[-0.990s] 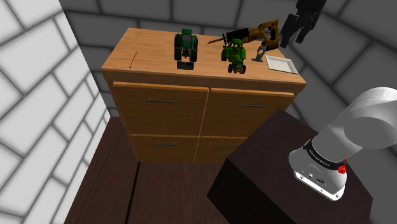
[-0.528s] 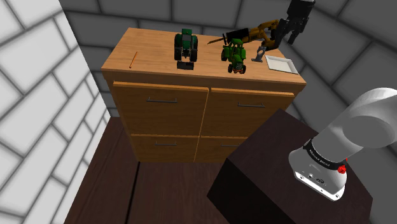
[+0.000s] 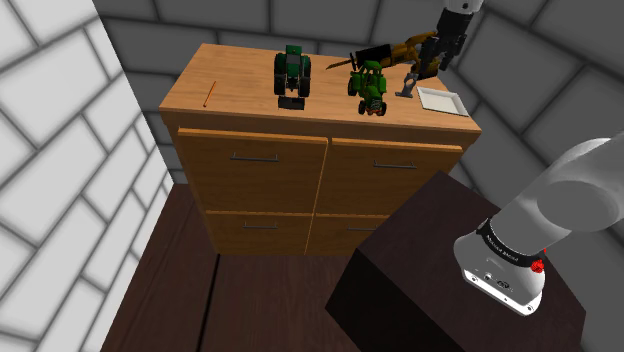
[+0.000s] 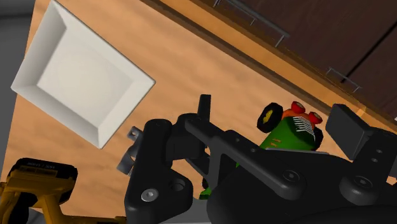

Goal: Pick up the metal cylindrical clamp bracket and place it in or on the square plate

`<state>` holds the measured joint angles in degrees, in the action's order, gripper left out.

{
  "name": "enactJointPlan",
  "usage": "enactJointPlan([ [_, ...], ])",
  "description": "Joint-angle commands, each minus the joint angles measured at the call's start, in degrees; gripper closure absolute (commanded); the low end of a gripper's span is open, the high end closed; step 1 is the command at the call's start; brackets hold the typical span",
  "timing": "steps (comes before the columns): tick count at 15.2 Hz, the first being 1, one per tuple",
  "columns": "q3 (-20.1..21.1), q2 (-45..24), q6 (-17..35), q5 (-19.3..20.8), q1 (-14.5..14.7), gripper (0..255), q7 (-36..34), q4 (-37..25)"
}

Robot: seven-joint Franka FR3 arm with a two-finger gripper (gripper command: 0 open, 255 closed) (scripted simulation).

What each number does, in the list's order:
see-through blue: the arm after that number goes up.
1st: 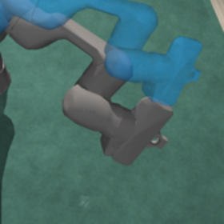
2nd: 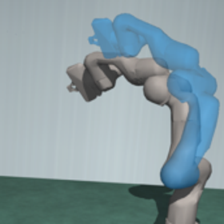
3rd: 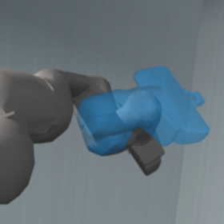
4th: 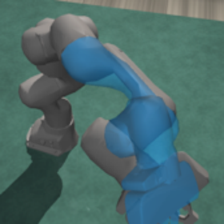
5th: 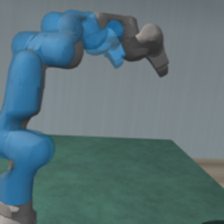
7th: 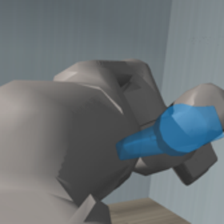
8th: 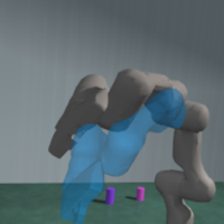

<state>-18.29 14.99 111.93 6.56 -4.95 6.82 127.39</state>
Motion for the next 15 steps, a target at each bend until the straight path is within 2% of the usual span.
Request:
enactJointPlan([
  [1, -1.70, -3.87, 1.21, -1.05, -0.42, 0, 2.44, -2.82],
  [8, -5.80, -19.16, 4.86, -7.85, -2.68, 0, 11.03, -13.82],
  [15, -6.36, -35.44, 4.43, -16.18, -8.15, 0, 18.65, -28.96],
])
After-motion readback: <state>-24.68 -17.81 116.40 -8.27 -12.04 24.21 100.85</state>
